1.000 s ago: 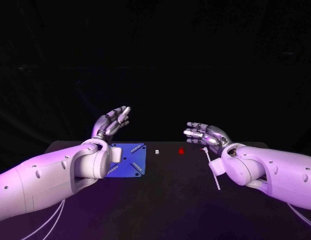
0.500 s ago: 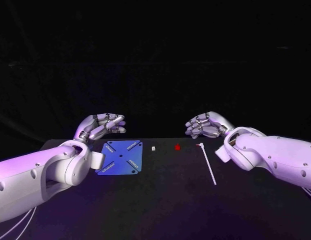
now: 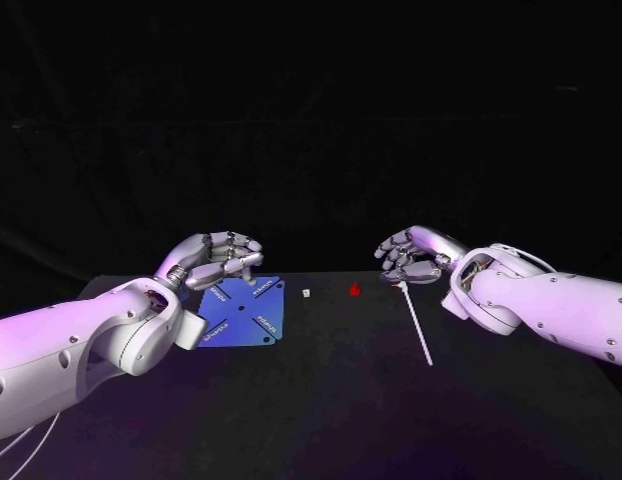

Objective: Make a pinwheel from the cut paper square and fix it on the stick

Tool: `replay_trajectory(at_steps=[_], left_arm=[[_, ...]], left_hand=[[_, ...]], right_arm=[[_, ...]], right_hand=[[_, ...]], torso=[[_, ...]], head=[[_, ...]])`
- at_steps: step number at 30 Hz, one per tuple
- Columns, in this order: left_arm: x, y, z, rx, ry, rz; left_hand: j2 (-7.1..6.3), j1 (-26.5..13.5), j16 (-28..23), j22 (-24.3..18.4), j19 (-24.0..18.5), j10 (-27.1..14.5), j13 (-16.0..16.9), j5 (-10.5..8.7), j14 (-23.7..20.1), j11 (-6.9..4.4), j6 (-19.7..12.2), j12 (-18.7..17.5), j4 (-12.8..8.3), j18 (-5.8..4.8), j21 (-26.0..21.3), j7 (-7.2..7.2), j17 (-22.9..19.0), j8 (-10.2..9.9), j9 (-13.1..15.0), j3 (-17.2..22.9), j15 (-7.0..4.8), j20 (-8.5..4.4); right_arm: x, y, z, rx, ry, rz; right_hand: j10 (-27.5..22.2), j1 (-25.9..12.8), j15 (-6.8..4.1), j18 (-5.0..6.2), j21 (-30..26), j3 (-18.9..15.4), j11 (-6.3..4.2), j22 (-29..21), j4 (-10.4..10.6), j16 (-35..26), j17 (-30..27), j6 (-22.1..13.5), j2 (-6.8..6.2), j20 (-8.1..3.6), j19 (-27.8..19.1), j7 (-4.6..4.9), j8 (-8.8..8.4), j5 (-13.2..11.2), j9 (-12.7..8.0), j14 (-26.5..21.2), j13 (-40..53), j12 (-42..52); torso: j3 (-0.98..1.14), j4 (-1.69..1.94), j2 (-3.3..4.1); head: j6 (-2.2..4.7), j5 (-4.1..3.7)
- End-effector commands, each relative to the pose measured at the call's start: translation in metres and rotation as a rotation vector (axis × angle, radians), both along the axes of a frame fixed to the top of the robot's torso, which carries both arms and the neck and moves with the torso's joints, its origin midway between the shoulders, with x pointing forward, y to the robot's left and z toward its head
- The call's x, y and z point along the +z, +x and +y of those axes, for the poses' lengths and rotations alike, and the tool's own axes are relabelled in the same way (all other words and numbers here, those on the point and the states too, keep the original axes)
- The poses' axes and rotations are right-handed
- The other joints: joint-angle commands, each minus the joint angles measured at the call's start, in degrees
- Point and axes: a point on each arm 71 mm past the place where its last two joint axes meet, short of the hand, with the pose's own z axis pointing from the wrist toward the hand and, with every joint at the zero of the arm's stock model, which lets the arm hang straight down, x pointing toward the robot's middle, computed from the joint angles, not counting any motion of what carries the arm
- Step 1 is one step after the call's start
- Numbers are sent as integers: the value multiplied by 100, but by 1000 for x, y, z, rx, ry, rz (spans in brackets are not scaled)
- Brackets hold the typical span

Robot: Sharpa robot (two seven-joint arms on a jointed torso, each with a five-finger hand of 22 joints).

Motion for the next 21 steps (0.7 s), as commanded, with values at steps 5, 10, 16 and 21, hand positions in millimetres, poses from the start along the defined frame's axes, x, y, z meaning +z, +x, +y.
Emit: replay_trajectory(at_steps=[5, 10, 16, 21], left_arm=[[3, -12, -6, -97, 63, -3], [8, -19, -2, -65, 30, -7], [13, -24, 2, -38, -10, 10], [17, -27, 1, -38, -28, 20]], left_hand=[[94, 195, -601, -410, 1430, 1355, -602, -169, 1836, -283, 812, -651, -108, 131, -442, -41, -371, -376, -453, -124, -368, -201], [34, 201, 566, -212, 1831, 1594, -390, -99, 1970, -374, 1071, -452, -65, 100, -132, -125, 786, -402, -396, -130, -478, -353], [50, 247, 1496, 104, 1773, 1344, -221, -62, 1811, -349, 1096, -268, -54, 86, 264, -111, 1582, -411, -324, -119, -459, -353], [51, 260, 1420, 225, 1687, 1198, -219, -83, 1647, -319, 1065, -272, -43, 78, 399, -89, 1530, -443, -314, -122, -437, -343]], right_arm=[[2, 2, 22, 59, -151, -55], [2, 6, 43, 77, -226, -94], [2, 13, 68, 94, -244, -64], [2, 20, 79, 96, -219, -17]], right_hand=[[999, 197, -355, 193, -119, -498, -280, -353, 167, -254, -379, 736, 51, -152, 2152, -3, 304, -45, -86, 1176, -501, 364], [2020, 123, -746, -99, 2086, -89, -671, 2030, 67, 577, 696, 972, -177, -543, 2865, -306, 379, 266, 148, 2032, 224, 948], [1365, 219, -660, -182, 3218, 508, -584, 3289, -70, 926, 2069, 503, -261, -483, 2178, -184, 91, -96, 414, 1683, 1615, 1568], [-204, 487, -231, -11, 2100, 1047, -107, 1838, -170, 226, 1901, -152, -289, -218, 456, 152, -279, -562, 280, 499, 1124, 478]], torso=[[18, 3, 53], [37, 40, 127], [26, 82, 232], [16, 139, 325]], head=[[-91, 109], [-100, 147], [-61, 154], [-15, 120]])
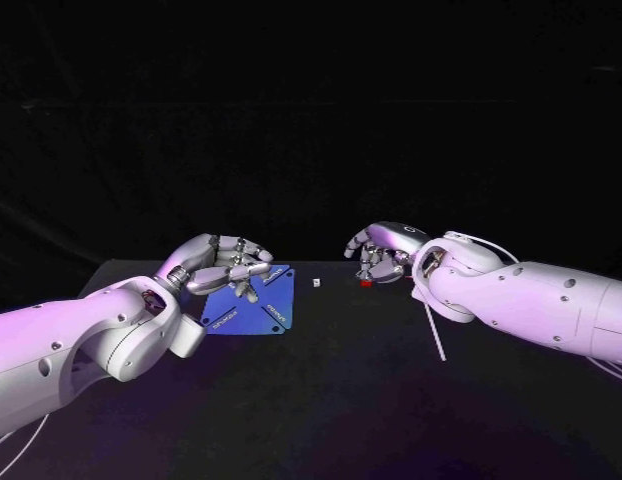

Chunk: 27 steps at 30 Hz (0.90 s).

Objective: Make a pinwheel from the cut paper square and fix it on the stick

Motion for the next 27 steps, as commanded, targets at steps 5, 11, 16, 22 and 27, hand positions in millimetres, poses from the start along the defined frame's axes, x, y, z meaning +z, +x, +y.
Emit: replay_trajectory(at_steps=[5, 11, 16, 22, 27], left_arm=[[6, 1, 0, 29, -38, 9], [7, 6, 4, 49, -39, 9], [5, 10, 4, 56, -37, 11], [3, 14, 4, 56, -32, 21], [1, 17, 3, 56, -27, 31]], left_hand=[[-3, 94, -402, 114, -337, -206, -76, 1, -427, 60, 3, -48, 33, -26, 63, 43, -259, -43, 27, -130, 61, 55], [-13, 117, -808, 98, -640, -215, -146, 11, -712, 94, -13, -31, 41, -12, -76, 65, -544, -73, 47, -131, 122, 124], [-15, 134, -994, 67, -714, -214, -176, 18, -772, 101, -13, -20, 43, -3, -160, 73, -695, -81, 58, -131, 139, 156], [-22, 146, -1044, 57, -732, -215, -185, 19, -786, 104, -8, -17, 37, -1, -186, 73, -736, -80, 62, -131, 143, 164], [-33, 146, -1087, 47, -747, -224, -195, 2, -797, 111, -22, -18, 38, 0, -210, 81, -772, -89, 63, -136, 151, 172]], right_arm=[[-3, 6, -2, -38, 73, 152], [-5, 3, -7, -70, 268, 311], [-3, 4, -18, -112, 397, 339], [-3, 5, -32, -187, 489, 346], [-7, 6, -45, -240, 567, 384]], right_hand=[[-1867, 843, 326, 259, -1471, -207, 184, -1051, 33, -1961, -1683, -756, 220, 303, -1250, 25, -263, -345, -323, -1427, -1443, -1213], [-1523, 663, 558, 211, -3882, -260, 89, -2850, 76, -1944, -3067, -540, 260, 564, -909, -67, -23, -290, -453, -1014, -2358, -1184], [-323, 512, -12, 161, -1158, -384, 95, -919, -62, -1121, -2318, 73, 274, -5, 965, 5, 322, -242, -309, 445, -2300, -972], [-225, 1088, 193, 149, 59, 400, 313, 133, 18, 188, -681, -136, 119, 208, -672, 233, 523, -605, -44, -830, -1625, -307], [-1071, 1365, 453, 183, -230, 781, 426, 407, 112, 187, -813, -776, 155, 484, -2894, 305, 630, -713, -6, -1763, -1641, -349]], torso=[[-18, 89, 130], [-7, 85, 134], [-10, 75, 103], [4, 58, 80], [4, 62, 75]], head=[[47, -69], [35, -72], [29, -70], [16, -53], [39, -73]])
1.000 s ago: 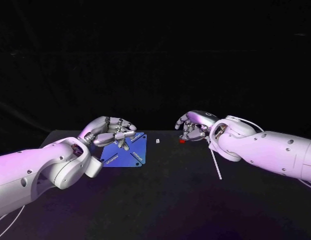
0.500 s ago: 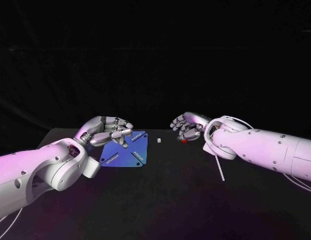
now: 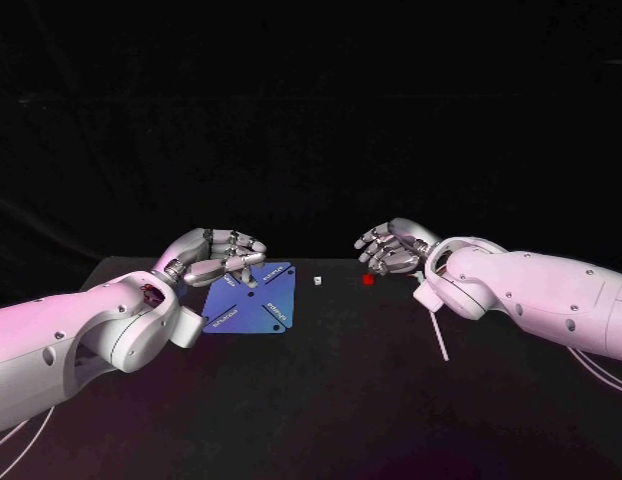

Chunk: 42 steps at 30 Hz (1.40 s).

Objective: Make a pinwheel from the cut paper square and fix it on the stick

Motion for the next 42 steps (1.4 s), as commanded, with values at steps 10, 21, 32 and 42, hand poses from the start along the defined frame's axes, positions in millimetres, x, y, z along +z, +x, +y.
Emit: replay_trajectory(at_steps=[10, 21, 32, 42], left_arm=[[-3, 4, -3, -8, -1, 28], [-5, 6, -4, -7, 4, 38], [-7, 10, -7, -11, 6, 41], [-9, 13, -8, -9, 8, 43]], left_hand=[[3, 51, -74, -18, -42, -36, -17, -26, -68, 41, -35, 10, 41, 1, -61, 47, -48, -30, 7, -136, 8, 11], [6, 48, -103, -26, -51, -45, -23, -29, -76, 46, -43, 10, 45, 1, -79, 51, -72, -34, 9, -133, 14, 17], [11, 55, -127, -33, -57, -47, -26, -29, -84, 47, -45, 13, 44, 2, -94, 52, -91, -34, 11, -128, 17, 22], [21, 88, -166, -44, -64, -42, -31, -27, -90, 45, -44, 22, 30, 5, -117, 49, -124, -31, 17, -118, 18, 27]], right_arm=[[-16, -1, -27, -153, 235, 205], [-23, 1, -46, -208, 374, 322], [-33, 3, -59, -220, 550, 399], [-42, 0, -65, -219, 566, 401]], right_hand=[[3317, -1237, -682, -655, 2732, -593, -647, 3432, 354, 6595, 4140, 927, 7, -456, 4358, -302, 1305, 443, 436, 4261, 7243, 7657], [2871, -1591, -807, -654, 2691, -1233, -747, 3443, 1043, 5869, 3466, 742, 6, -609, 4451, -375, 919, 613, 282, 4047, 6319, 6983], [-104, -942, 200, 104, -4379, -1152, -222, -3512, 1101, -1784, -2325, 44, -121, 380, 1285, -42, 428, 577, -258, 635, -626, -743], [1622, -448, -582, 109, -3237, -1389, -411, -3194, 689, -994, -2294, 584, 179, -463, 3540, -64, 850, 397, -347, 2946, -700, -81]], torso=[[4, -5, -21], [2, 2, -8], [7, 3, -8], [7, -7, -16]], head=[[28, -26], [62, -58], [47, -68], [35, -77]])
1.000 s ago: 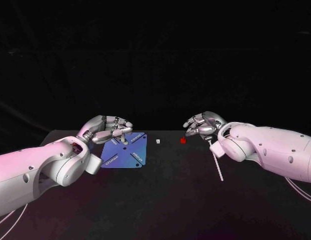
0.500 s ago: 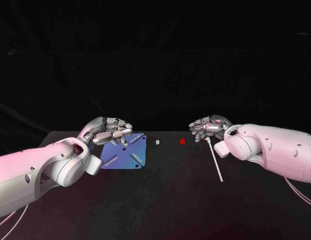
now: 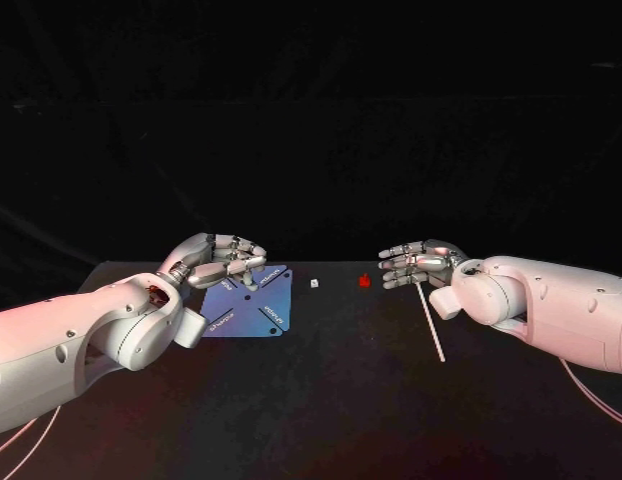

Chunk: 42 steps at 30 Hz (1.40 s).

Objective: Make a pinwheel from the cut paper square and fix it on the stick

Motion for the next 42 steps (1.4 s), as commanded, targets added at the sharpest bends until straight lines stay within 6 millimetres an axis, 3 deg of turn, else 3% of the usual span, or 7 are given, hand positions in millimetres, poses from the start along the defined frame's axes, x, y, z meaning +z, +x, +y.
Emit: replay_trajectory(at_steps=[1, 4, 8, 13, 23, 30, 42], left_arm=[[0, 0, -2, -16, -10, 5], [0, 1, -2, -15, -9, 5], [0, 1, -2, -15, -10, 4], [1, 0, -1, -18, -12, 1], [2, -5, 2, -25, -16, 0], [4, -9, 2, -30, -18, 1], [13, -18, -1, -60, -41, -9]], left_hand=[[-8, 59, -27, -7, -43, -22, -9, -26, -28, 24, -24, 22, 13, 5, -38, 30, -5, -31, 6, -135, -4, 5], [-5, 70, -36, -10, -43, -21, -11, -24, -27, 24, -23, 24, 8, 7, -44, 29, -14, -31, 8, -132, -4, 6], [-5, 70, -36, -10, -43, -21, -11, -24, -27, 24, -23, 24, 8, 7, -44, 29, -14, -31, 8, -132, -4, 6], [3, 76, -48, -14, -44, -24, -14, -11, -26, 25, -25, 25, 9, 8, -52, 30, -24, -31, 9, -131, -3, 7], [18, 75, -75, -22, -49, -42, -24, 30, -28, 31, -40, 20, 16, 7, -71, 37, -49, -39, 9, -134, 3, 12], [21, 72, -81, -24, -50, -46, -26, 41, -28, 33, -44, 19, 20, 7, -75, 38, -54, -41, 9, -136, 4, 13], [40, 62, -130, -40, -69, -104, -50, 68, -48, 55, -89, -3, 36, 3, -115, 56, -94, -64, 7, -139, 23, 27]], right_arm=[[1, 1, -1, 16, 14, -23], [2, 2, -4, 22, -85, -77], [7, 1, -2, 71, -271, -195], [18, -1, 12, 193, -538, -382], [37, -9, 62, 394, -936, -686], [44, -9, 88, 380, -1062, -770], [35, 10, 117, 367, -1057, -678]], right_hand=[[754, -63, -264, 74, 531, -184, -283, 277, 5, 379, 256, 220, 35, -235, 549, -162, 113, -8, 11, 741, 191, 330], [1139, -396, -460, 32, 1248, -143, -505, 818, 68, 1238, 1132, 498, -100, -398, 918, -369, 227, 216, 34, 1343, 579, 592], [982, -980, -525, -509, 4833, -232, -656, 5023, 234, 6234, 5362, 624, -370, -489, 1345, -496, 455, 835, 256, 1465, 3884, 3883], [1133, -1087, -569, -773, 6293, -9, -666, 6941, 231, 7454, 6255, 645, -365, -473, 1717, -543, 568, 906, 438, 1736, 5695, 5675], [-999, -1397, -470, -547, 5637, 174, -523, 5957, 336, 6444, 5326, 201, -667, -379, 1192, -440, -230, 621, 255, 1475, 3257, 2566], [22, -727, -438, -616, 5846, -2007, -516, 6385, 572, 7549, 6266, -208, -206, -332, 1295, -358, -590, 530, 187, 1704, 5634, 5755], [933, -469, -323, -762, 6321, -1842, -395, 7071, 776, 7826, 6569, 178, -18, -223, 1642, -297, -426, 562, 267, 1815, 6722, 6905]], torso=[[-2, -1, -5], [-1, -2, -4], [3, -4, 2], [0, -4, 2], [0, 13, 10], [-3, 51, 51], [-36, 104, 199]], head=[[-4, 2], [0, 12], [-5, 32], [-38, 48], [-96, 115], [-98, 130], [-23, 55]])
